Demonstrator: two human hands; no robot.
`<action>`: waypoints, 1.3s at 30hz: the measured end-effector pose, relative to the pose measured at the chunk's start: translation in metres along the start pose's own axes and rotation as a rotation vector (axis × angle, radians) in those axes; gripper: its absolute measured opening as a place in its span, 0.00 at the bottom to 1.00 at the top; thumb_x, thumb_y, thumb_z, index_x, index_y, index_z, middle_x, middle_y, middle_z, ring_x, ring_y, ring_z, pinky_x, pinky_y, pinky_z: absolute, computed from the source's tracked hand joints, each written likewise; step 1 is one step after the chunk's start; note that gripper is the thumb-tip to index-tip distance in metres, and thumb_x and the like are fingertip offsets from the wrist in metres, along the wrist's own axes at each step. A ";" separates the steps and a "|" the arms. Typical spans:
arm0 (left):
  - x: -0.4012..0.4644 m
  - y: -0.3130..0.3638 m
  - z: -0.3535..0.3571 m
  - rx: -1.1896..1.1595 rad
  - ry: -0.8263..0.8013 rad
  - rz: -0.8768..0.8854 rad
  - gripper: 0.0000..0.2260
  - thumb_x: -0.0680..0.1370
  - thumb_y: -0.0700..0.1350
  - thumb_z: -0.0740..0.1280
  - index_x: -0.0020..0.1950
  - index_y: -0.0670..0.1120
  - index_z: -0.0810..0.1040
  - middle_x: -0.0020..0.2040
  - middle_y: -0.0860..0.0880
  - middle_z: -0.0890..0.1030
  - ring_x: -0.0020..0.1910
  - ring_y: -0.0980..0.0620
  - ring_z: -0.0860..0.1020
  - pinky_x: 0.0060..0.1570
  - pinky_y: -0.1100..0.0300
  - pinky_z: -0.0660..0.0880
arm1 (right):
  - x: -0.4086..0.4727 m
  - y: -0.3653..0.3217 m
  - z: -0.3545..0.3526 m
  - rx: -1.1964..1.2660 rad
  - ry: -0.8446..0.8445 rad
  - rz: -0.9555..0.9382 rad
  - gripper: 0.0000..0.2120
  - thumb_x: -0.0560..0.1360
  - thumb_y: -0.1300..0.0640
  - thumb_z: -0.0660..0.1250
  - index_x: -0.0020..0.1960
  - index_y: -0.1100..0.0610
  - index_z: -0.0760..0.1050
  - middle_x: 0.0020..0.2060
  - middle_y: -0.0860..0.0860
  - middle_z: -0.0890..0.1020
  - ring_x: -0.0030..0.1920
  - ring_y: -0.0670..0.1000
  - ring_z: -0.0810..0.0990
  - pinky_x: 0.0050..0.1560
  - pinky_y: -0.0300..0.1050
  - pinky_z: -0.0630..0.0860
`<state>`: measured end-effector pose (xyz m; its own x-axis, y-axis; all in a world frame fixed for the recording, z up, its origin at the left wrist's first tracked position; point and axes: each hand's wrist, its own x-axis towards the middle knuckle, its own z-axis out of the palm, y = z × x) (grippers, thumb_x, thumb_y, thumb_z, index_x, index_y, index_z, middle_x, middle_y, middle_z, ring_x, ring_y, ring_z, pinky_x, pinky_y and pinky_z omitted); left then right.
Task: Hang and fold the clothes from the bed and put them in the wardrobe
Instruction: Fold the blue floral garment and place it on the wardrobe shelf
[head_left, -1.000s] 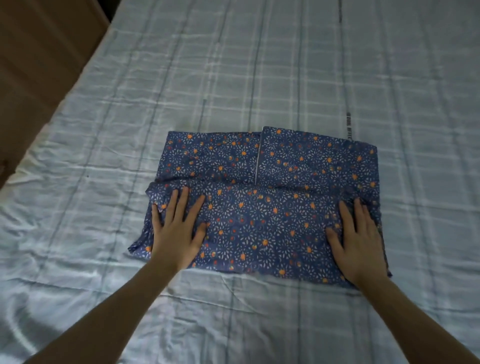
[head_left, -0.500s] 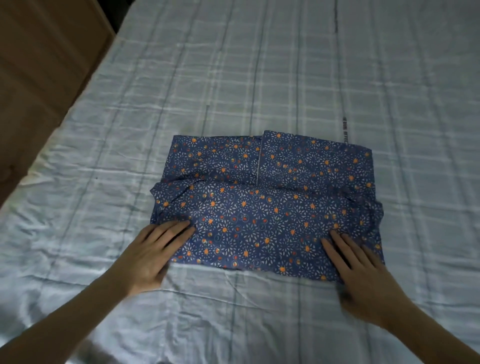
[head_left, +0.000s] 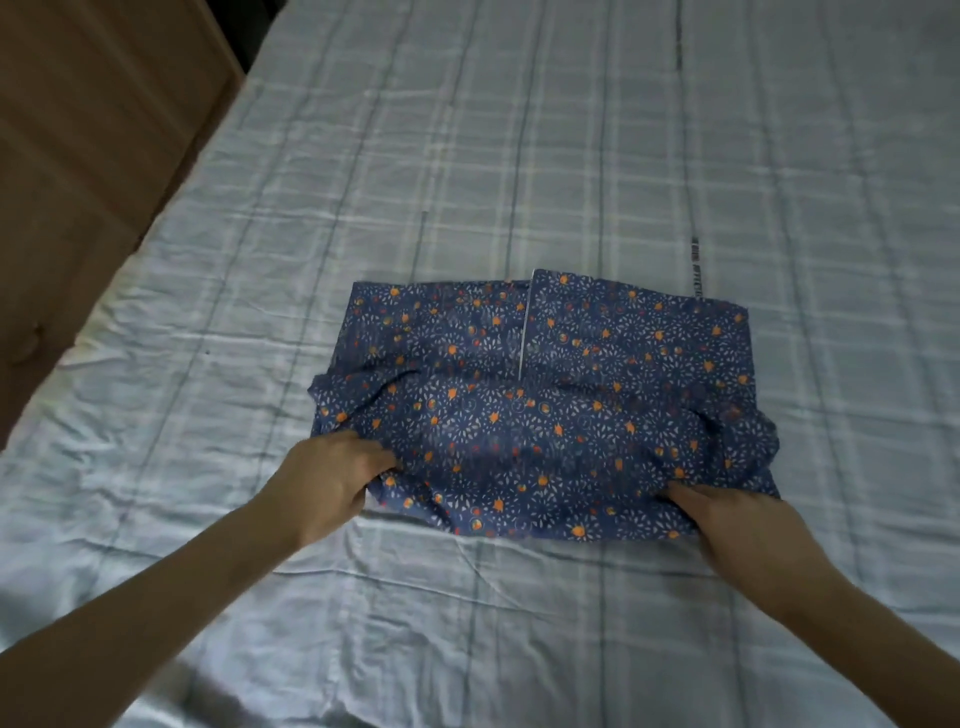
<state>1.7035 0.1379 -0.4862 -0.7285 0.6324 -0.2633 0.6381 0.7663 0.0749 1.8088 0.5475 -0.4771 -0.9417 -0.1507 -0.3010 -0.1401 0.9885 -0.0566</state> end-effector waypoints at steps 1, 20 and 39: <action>-0.008 -0.001 -0.002 -0.021 -0.019 0.015 0.18 0.54 0.37 0.72 0.39 0.54 0.78 0.33 0.57 0.78 0.32 0.51 0.79 0.23 0.65 0.68 | -0.004 0.002 -0.008 -0.008 -0.042 -0.018 0.21 0.54 0.63 0.77 0.45 0.48 0.80 0.31 0.45 0.80 0.25 0.51 0.79 0.19 0.41 0.67; 0.117 -0.031 -0.067 0.106 -0.118 -0.285 0.25 0.73 0.45 0.65 0.70 0.49 0.66 0.71 0.45 0.69 0.68 0.42 0.67 0.70 0.45 0.60 | 0.125 0.053 -0.077 -0.003 -0.210 0.351 0.22 0.75 0.55 0.63 0.68 0.55 0.66 0.62 0.59 0.74 0.60 0.61 0.74 0.63 0.59 0.70; 0.076 -0.026 0.047 -0.084 0.084 -0.190 0.28 0.79 0.60 0.50 0.79 0.56 0.53 0.80 0.52 0.53 0.79 0.49 0.49 0.73 0.36 0.46 | 0.069 0.032 0.048 0.125 0.084 0.383 0.32 0.77 0.35 0.44 0.79 0.45 0.50 0.78 0.47 0.54 0.78 0.52 0.49 0.72 0.70 0.46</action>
<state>1.6433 0.1604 -0.5530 -0.8540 0.4807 -0.1991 0.4674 0.8769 0.1126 1.7537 0.5677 -0.5455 -0.9409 0.2349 -0.2439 0.2591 0.9632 -0.0719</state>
